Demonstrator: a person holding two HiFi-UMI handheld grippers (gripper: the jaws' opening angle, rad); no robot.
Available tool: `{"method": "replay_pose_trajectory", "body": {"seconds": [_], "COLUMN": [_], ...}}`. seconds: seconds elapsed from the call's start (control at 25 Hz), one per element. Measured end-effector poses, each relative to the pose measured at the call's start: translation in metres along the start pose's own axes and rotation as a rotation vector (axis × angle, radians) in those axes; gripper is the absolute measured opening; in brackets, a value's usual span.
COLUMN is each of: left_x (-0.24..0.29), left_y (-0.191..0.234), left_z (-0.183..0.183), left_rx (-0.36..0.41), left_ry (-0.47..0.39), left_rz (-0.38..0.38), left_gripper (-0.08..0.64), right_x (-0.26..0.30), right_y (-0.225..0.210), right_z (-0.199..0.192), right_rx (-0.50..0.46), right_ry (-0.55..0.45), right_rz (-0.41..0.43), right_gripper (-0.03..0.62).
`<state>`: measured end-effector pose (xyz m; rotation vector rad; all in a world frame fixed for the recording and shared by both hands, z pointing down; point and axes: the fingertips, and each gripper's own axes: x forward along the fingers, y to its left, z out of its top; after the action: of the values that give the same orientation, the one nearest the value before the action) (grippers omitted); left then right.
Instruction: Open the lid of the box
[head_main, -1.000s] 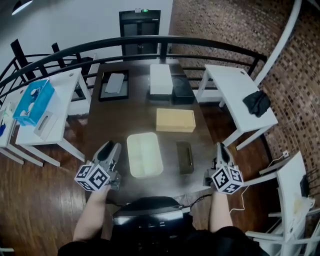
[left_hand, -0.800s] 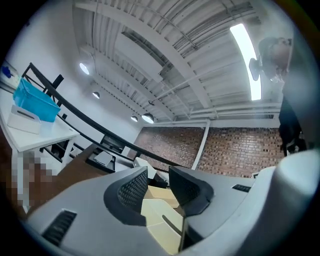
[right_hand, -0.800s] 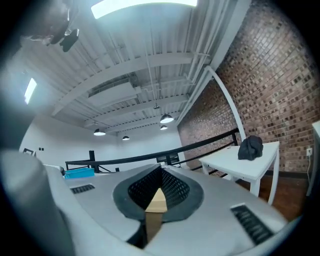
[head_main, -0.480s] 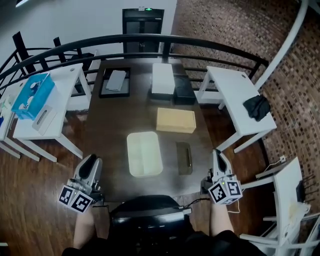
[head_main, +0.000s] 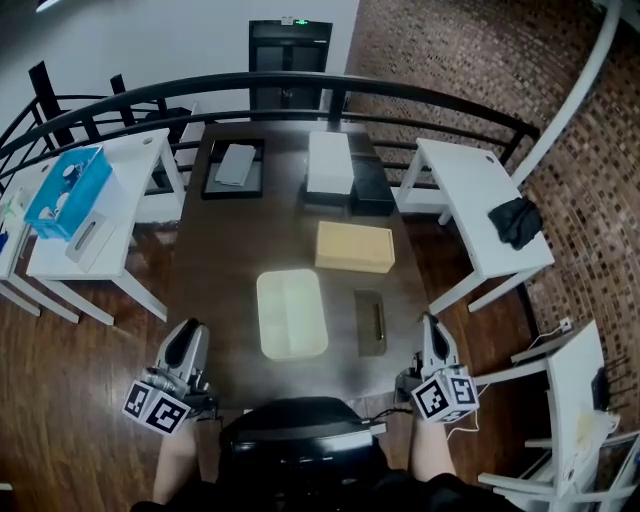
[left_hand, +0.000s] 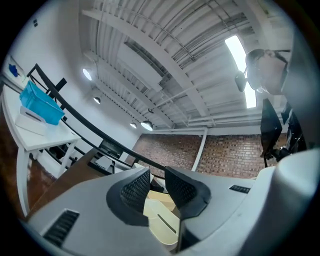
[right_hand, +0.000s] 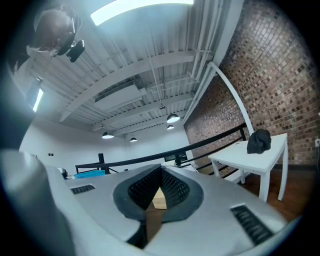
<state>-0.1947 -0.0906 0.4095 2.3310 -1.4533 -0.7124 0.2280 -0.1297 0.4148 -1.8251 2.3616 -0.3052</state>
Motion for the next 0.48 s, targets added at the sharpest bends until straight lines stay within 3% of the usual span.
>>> {"method": "replay_pose_trajectory", "body": {"seconds": [0.32,0.48], "left_x": [0.004,0.003], "left_y": [0.004,0.012], "left_z": [0.001,0.004], "left_rx": [0.066,0.038], "left_ry": [0.005,-0.005], "left_rz": [0.011,0.020], "left_gripper": [0.077,0.077], "right_x": [0.002,0.003], "right_y": [0.002,0.003], "right_z": [-0.006,-0.012], "right_rx": [0.010,0.029], "right_ry": [0.014,0.008], "right_rz": [0.008,0.008], "right_gripper": [0.000,0.000]}}
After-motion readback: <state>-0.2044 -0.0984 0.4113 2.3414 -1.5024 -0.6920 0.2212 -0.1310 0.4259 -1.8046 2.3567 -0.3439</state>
